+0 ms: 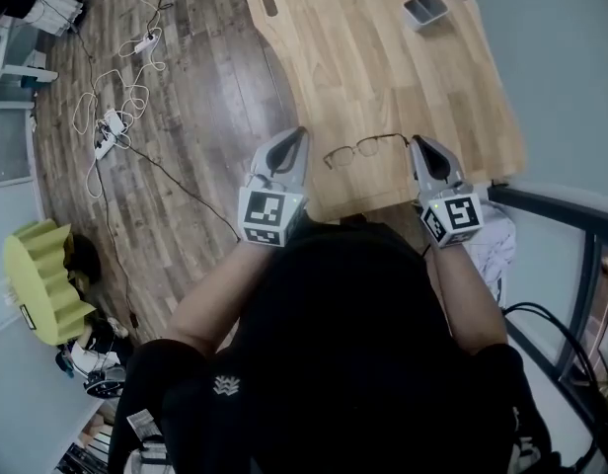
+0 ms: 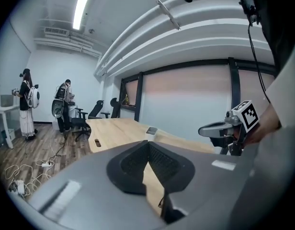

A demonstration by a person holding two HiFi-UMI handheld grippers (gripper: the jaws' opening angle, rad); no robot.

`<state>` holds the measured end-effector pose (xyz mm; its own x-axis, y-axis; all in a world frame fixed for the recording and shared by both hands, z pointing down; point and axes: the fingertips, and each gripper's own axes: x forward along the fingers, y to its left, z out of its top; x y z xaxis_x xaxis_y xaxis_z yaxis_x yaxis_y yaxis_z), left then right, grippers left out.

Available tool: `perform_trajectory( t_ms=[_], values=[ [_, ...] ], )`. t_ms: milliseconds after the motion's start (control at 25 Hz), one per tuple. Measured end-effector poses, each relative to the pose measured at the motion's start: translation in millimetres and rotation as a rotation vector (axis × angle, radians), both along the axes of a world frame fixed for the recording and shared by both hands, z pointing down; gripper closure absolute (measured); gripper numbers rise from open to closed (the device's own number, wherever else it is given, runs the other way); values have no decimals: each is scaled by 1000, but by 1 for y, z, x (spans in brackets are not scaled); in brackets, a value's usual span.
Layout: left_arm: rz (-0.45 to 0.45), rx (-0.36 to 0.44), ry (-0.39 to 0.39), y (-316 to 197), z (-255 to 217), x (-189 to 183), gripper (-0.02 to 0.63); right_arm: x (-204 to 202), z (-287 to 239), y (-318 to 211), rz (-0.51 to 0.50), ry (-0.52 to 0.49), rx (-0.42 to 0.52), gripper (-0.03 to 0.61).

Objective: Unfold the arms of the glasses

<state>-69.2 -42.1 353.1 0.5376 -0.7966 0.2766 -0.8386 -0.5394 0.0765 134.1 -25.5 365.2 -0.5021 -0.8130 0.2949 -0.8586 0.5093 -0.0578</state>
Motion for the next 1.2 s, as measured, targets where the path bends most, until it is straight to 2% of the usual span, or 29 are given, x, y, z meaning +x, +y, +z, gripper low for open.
perform_trajectory(
  t_ms=[680, 1200],
  values=[
    [-73, 45, -36, -4, -11, 14, 607, 14, 2, -16, -82, -27, -11, 578],
    [-87, 56, -59, -11, -13, 14, 607, 30, 2, -26, -51, -39, 3, 578]
  ],
)
